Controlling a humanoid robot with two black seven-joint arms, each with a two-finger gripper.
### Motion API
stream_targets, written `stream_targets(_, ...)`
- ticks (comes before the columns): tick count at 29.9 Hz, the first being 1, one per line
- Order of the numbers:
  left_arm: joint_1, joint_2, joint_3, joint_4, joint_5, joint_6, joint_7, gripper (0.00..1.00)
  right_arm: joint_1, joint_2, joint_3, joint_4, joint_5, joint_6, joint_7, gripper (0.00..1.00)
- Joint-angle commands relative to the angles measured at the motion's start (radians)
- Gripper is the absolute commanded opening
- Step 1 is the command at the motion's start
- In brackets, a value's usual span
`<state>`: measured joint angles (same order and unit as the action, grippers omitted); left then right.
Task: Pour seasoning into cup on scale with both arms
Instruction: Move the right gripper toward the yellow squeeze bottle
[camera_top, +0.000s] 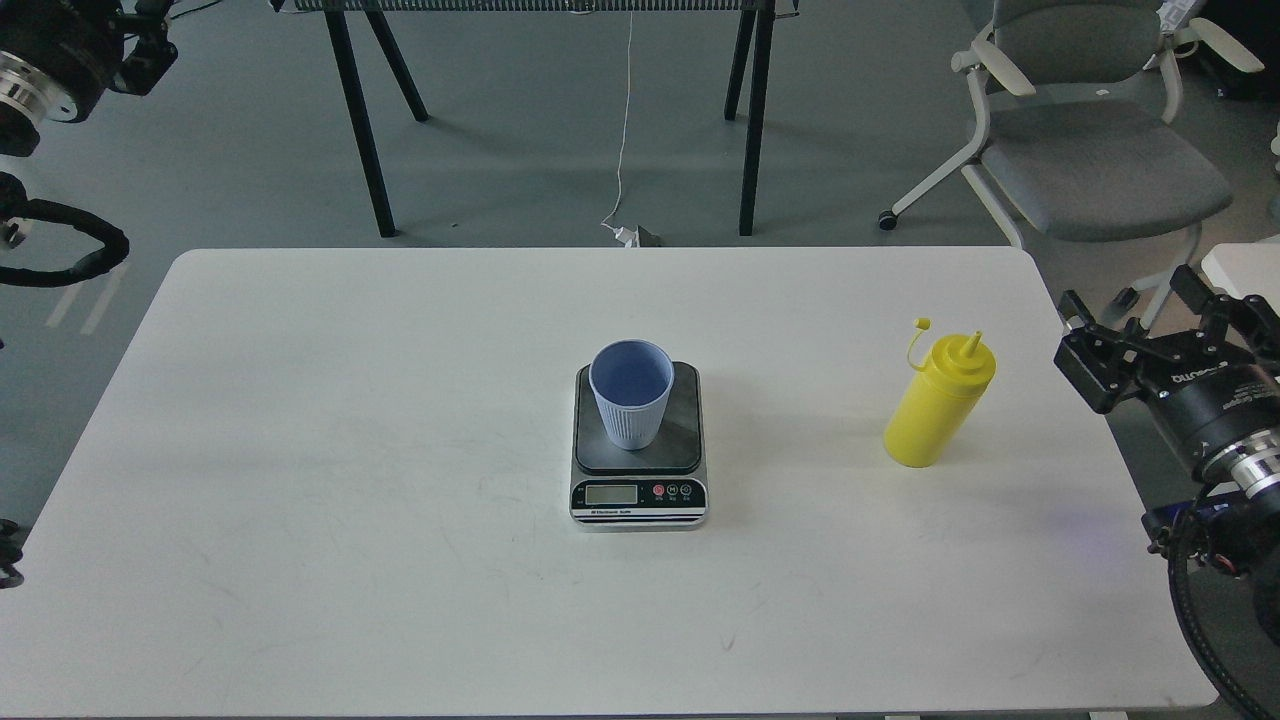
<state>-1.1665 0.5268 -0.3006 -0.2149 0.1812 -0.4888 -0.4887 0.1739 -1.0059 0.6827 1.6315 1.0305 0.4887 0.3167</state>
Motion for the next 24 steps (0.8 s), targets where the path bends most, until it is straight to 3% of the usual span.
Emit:
stream_targets(1,0.001,0.001,0.001,0.000,0.001,0.000,0.000,1.00,-0.077,-0.002,0.001,0.056,-0.050,0.000,0.011,0.99)
stream_targets(10,0.019,0.001,0.023,0.000,0.000,0.000,0.000,1.00,-0.228,0.064,-0.003,-0.004,-0.182,0.000,0.016,0.99)
stream_targets(24,0.033,-0.005,0.029,0.000,0.000,0.000,0.000,1.00,-0.148,0.239,-0.026,-0.263,-0.253,0.000,-0.005,0.99)
